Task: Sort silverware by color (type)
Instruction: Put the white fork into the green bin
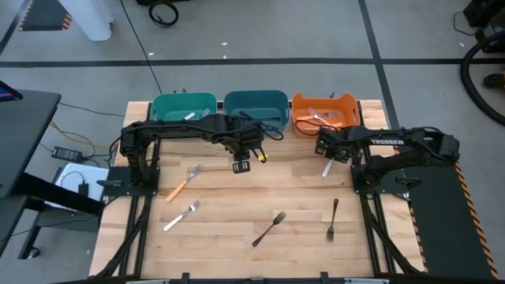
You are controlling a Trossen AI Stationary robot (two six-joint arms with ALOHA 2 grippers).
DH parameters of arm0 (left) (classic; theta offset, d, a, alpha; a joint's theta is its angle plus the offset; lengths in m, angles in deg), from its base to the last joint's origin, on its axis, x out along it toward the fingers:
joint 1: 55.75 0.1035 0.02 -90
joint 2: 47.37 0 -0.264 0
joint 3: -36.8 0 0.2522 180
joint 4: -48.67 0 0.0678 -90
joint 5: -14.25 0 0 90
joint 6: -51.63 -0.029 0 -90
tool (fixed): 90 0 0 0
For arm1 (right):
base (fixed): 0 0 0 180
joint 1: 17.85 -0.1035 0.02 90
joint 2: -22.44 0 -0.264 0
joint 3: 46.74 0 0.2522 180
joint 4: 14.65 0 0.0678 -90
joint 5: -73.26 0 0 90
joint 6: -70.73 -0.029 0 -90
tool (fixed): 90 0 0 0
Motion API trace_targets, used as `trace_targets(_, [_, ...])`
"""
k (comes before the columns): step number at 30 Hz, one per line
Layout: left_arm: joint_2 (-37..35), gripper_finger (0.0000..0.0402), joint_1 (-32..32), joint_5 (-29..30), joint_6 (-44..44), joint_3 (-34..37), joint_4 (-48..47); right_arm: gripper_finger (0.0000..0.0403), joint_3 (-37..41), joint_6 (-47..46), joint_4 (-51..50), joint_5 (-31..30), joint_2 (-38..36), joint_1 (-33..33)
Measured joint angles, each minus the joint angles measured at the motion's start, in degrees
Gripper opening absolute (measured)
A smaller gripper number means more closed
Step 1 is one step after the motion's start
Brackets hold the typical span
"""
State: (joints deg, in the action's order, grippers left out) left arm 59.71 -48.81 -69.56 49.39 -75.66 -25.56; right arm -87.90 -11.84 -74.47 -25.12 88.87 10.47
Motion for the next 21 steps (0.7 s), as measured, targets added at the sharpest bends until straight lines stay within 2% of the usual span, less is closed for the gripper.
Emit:
trace_targets(8, [-0.02,0.0105,0.0,0.0,-0.02,0.0,0.72,0.0113,-0.37,0.42,0.61,0.11,5.17,-0.08])
trace_targets(12, [-0.02,0.0105,0.0,0.0,-0.02,0.0,0.72,0.0106,-0.46,4.9,0.49,0.19,6.05,-0.66])
trace_targets(21, [-0.02,0.0105,0.0,0.0,-0.02,0.0,0.69,0.0034,-0.56,12.51,-0.6,1.01,6.05,-0.96])
